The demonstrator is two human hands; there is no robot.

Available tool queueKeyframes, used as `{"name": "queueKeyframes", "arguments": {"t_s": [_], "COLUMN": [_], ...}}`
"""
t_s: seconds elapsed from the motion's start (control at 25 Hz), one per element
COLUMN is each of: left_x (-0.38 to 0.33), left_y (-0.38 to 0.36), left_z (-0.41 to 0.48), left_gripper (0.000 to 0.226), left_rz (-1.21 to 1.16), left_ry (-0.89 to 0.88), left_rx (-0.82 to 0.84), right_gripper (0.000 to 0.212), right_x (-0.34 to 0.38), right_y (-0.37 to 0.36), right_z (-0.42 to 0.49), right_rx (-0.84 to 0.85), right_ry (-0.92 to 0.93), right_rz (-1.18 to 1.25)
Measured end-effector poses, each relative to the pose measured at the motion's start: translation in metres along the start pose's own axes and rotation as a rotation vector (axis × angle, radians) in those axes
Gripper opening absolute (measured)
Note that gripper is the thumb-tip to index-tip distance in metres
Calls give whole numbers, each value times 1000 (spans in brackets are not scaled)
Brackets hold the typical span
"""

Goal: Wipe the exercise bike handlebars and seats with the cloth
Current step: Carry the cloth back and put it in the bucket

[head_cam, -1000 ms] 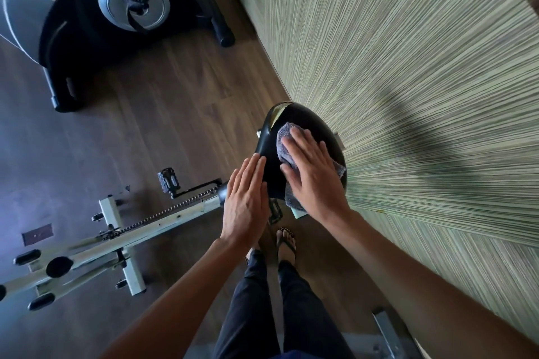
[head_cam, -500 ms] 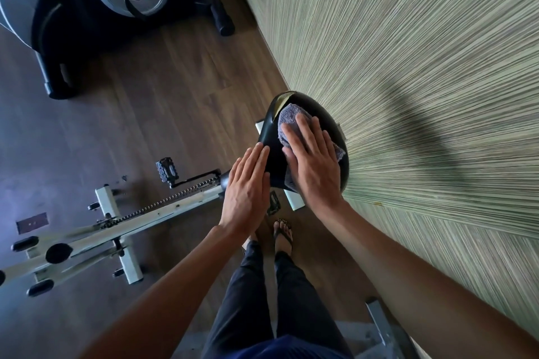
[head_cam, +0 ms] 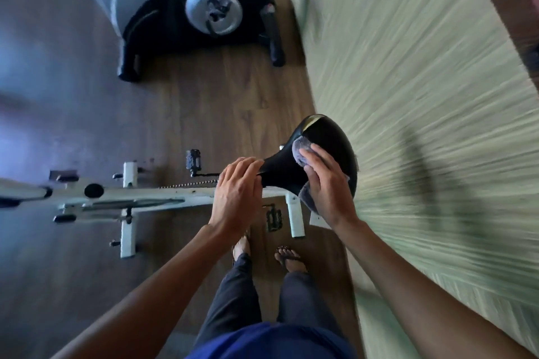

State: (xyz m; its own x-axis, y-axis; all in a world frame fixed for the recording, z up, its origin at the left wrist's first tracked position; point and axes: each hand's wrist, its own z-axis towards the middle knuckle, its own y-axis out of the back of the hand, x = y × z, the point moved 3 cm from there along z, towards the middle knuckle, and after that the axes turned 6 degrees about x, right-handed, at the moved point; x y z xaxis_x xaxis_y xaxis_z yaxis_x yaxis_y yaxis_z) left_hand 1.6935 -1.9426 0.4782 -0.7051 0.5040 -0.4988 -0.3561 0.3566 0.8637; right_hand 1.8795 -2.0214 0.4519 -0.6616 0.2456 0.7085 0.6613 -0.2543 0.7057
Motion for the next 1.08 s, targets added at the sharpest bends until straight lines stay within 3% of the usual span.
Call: {"name": "queueKeyframes", "arguments": {"t_s": [0.08, 0.32, 0.48, 0.68, 0.84, 1.08], "left_x": [-2, 3, 12, 25, 49, 118], "left_y": [22, 71, 89, 103, 109, 140], "left_z": [-27, -168, -280, -408, -501, -612], "left_gripper": [26, 37, 28, 27, 27, 20], "left_rz": [18, 9, 18, 10, -33, -79], "left_ry": [125, 577, 903, 1204, 1381, 1446], "left_rx": [-114, -402, -550, -716, -840, -884], "right_gripper": [36, 36, 34, 34, 34, 34], "right_x": [19, 115, 197, 287, 344, 438], "right_y": [1, -31, -79, -147, -206, -281], "right_z": [-9, -47, -91, -171, -241, -317], "right_rx": [114, 507, 737, 1020, 1190, 1216], "right_ry": [101, 464, 727, 906, 986, 995], "right_rz": [45, 114, 163, 182, 170, 149]}}
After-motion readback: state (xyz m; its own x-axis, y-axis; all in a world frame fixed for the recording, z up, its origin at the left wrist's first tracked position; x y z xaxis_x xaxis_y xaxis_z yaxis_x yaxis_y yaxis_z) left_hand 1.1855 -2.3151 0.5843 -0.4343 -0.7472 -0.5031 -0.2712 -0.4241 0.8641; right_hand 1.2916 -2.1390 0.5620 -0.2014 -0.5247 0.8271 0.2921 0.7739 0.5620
